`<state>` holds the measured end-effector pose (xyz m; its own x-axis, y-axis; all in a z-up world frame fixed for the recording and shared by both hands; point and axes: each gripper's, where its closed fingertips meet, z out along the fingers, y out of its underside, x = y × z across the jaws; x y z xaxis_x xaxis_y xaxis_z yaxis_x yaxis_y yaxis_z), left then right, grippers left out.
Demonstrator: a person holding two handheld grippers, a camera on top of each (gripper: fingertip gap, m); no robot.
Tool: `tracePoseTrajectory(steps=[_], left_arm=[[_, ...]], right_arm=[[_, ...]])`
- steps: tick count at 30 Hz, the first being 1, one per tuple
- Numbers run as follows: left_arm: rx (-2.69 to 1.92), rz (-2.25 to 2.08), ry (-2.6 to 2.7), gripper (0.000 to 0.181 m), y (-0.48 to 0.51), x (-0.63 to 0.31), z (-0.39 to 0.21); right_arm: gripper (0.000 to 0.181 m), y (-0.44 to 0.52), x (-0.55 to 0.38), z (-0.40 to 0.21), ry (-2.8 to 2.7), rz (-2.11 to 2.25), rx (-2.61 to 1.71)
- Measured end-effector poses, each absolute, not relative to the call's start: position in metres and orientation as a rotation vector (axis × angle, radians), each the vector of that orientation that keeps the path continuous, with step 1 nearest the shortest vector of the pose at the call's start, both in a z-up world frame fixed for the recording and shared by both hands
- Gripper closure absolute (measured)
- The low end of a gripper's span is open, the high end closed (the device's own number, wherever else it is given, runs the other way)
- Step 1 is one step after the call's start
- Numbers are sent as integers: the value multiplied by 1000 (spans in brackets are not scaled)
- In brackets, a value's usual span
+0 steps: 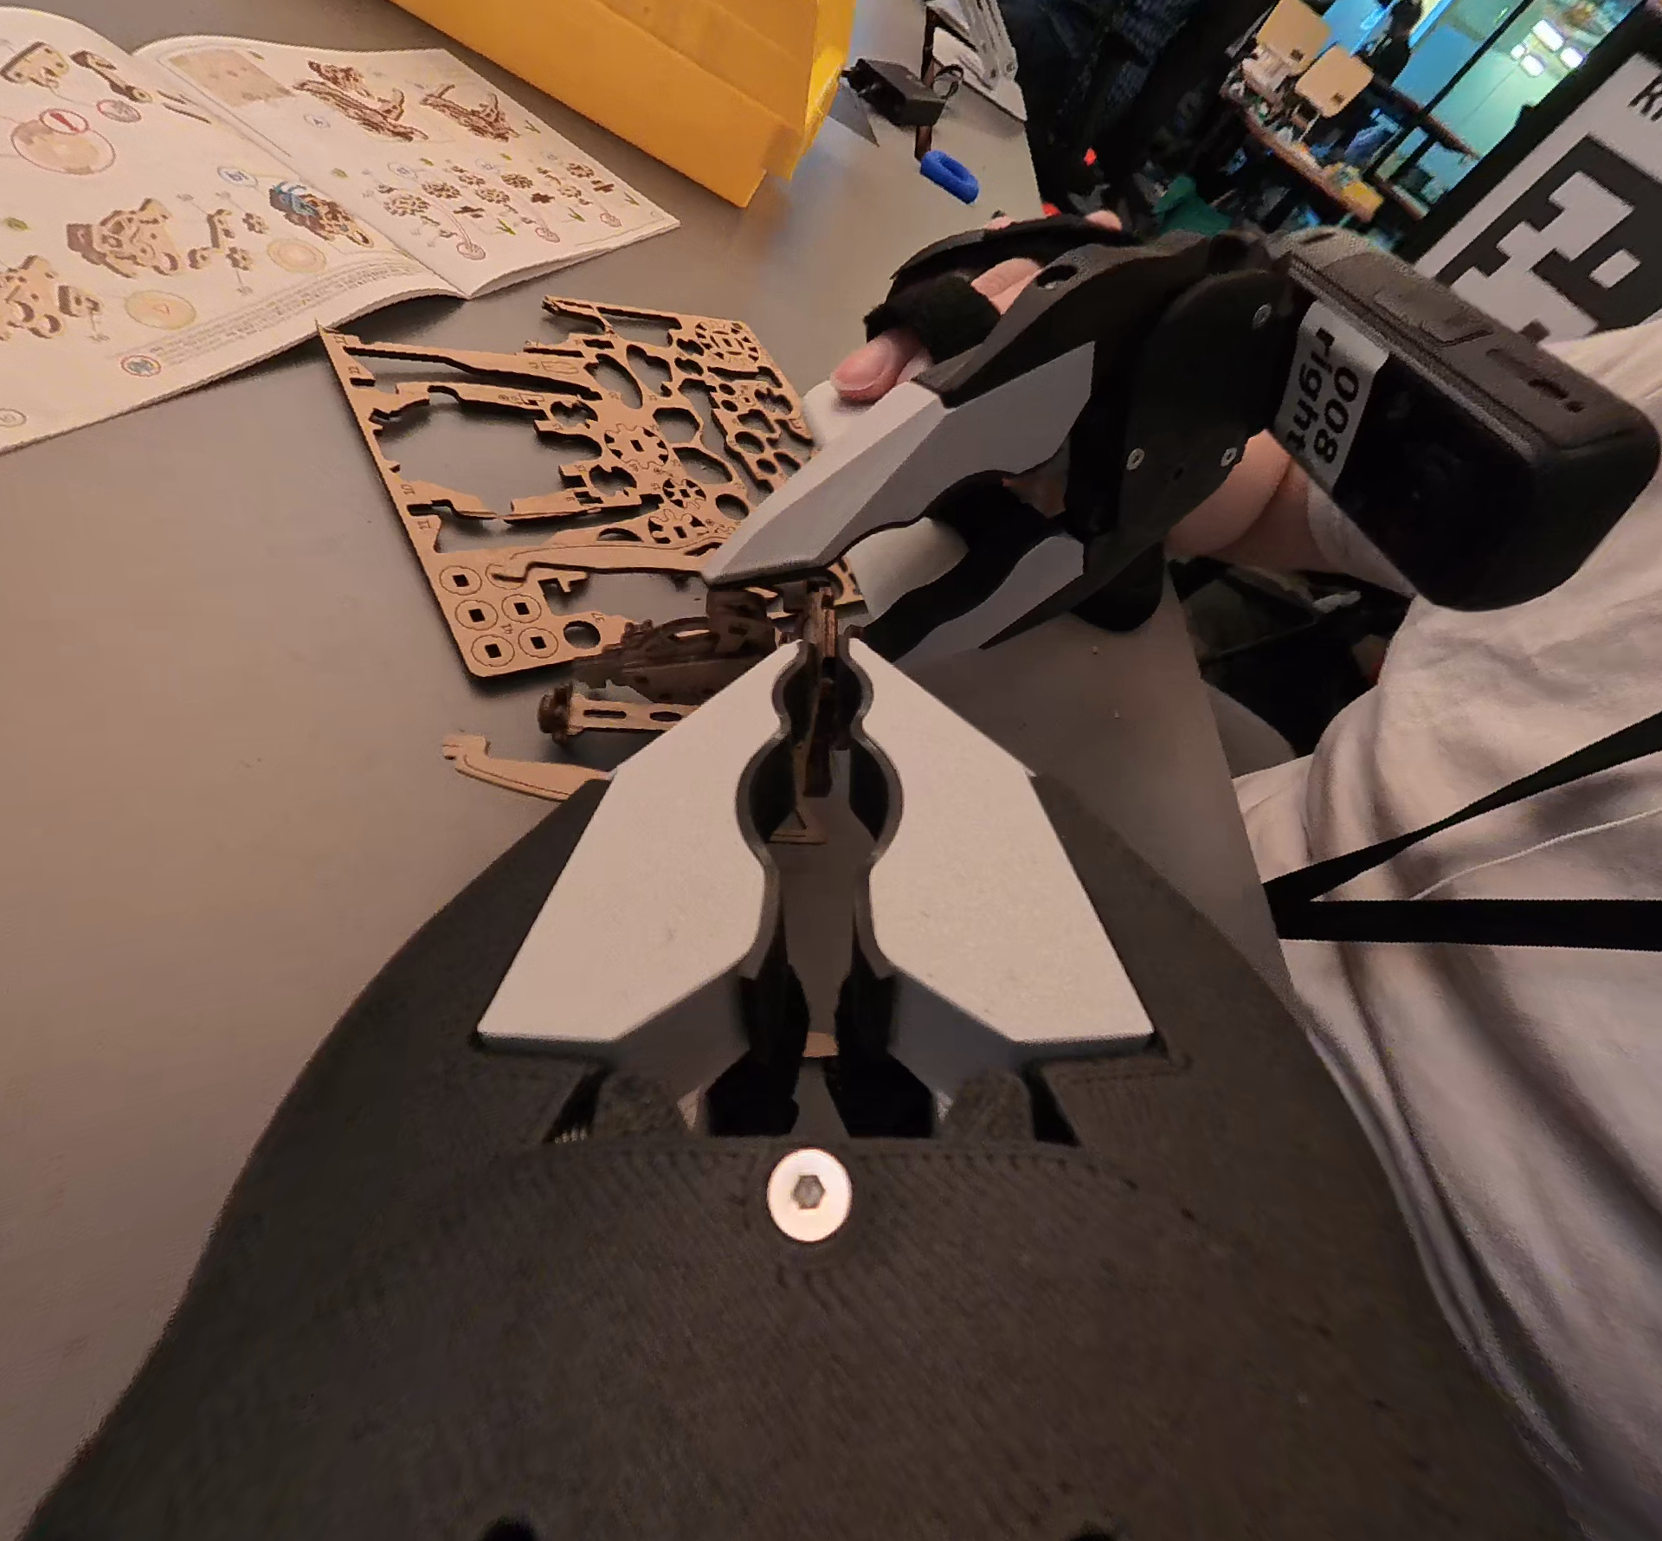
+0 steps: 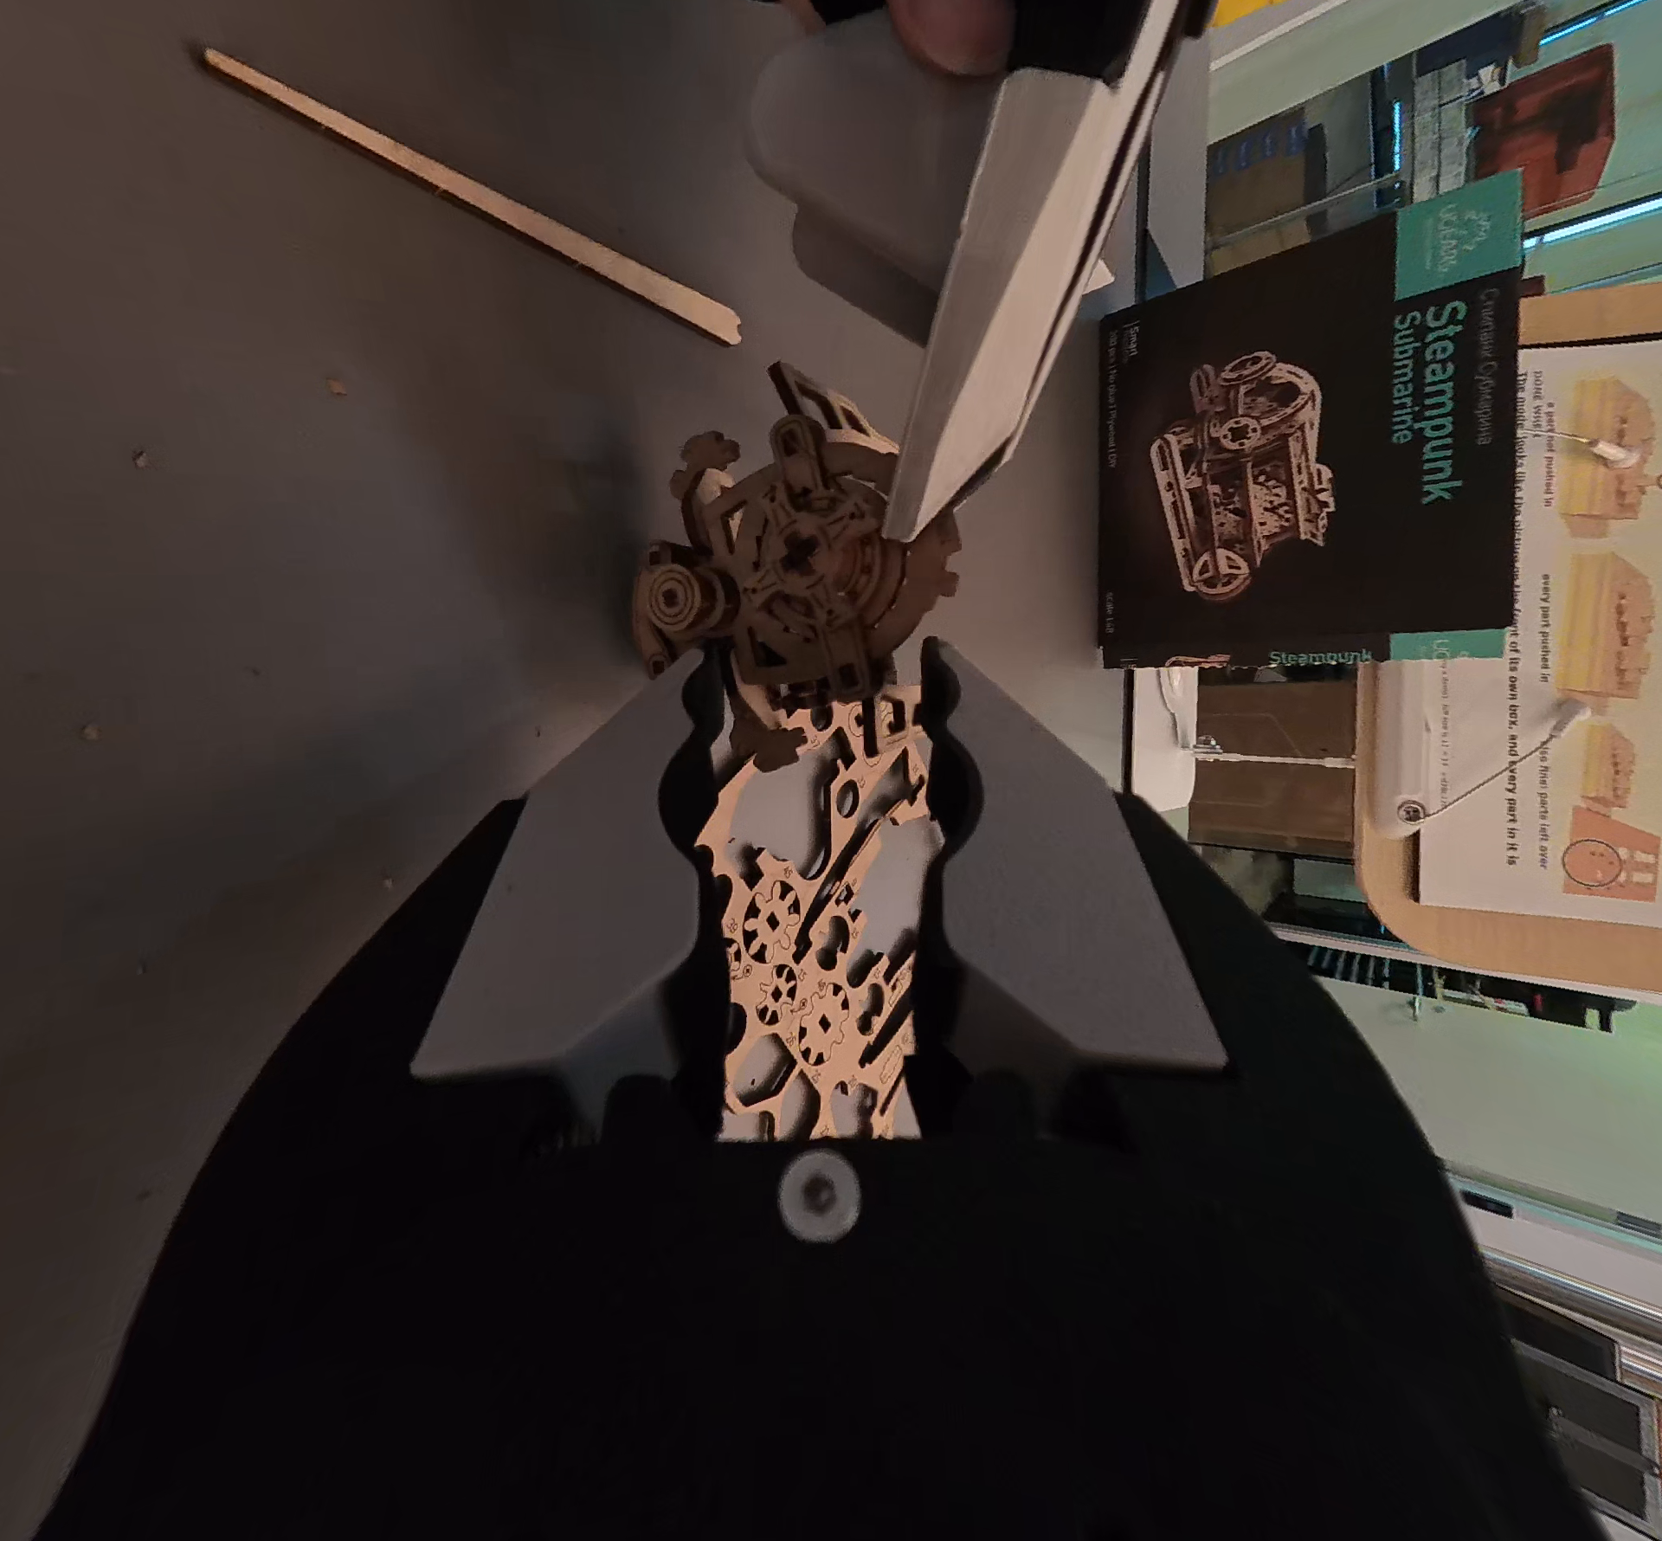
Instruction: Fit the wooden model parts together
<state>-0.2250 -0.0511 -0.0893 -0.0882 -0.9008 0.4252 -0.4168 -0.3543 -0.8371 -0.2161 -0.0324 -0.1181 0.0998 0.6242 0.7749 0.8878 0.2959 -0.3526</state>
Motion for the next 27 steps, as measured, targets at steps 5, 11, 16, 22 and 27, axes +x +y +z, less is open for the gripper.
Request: tracePoseTrajectory(steps=[5, 11, 16, 22, 27], left_arm=[[-1742, -1414, 1427, 179, -50, -225, -89], [-1743, -1404, 1427, 179, -51, -224, -90], [-1750, -1412, 1419, 178, -51, -225, -90], [-1750, -1411, 1423, 178, -52, -225, -90], [-1735, -1415, 1407, 178, -51, -226, -86]], right_arm=[[145, -32, -216, -120, -1620, -374, -1400], [146, -33, -214, -120, -1638, -424, -1374], [148, -33, -215, -119, -1650, -469, -1346], [148, -33, -215, -119, -1648, -484, -1322], [146, -30, -216, -115, -1608, -481, -1304]])
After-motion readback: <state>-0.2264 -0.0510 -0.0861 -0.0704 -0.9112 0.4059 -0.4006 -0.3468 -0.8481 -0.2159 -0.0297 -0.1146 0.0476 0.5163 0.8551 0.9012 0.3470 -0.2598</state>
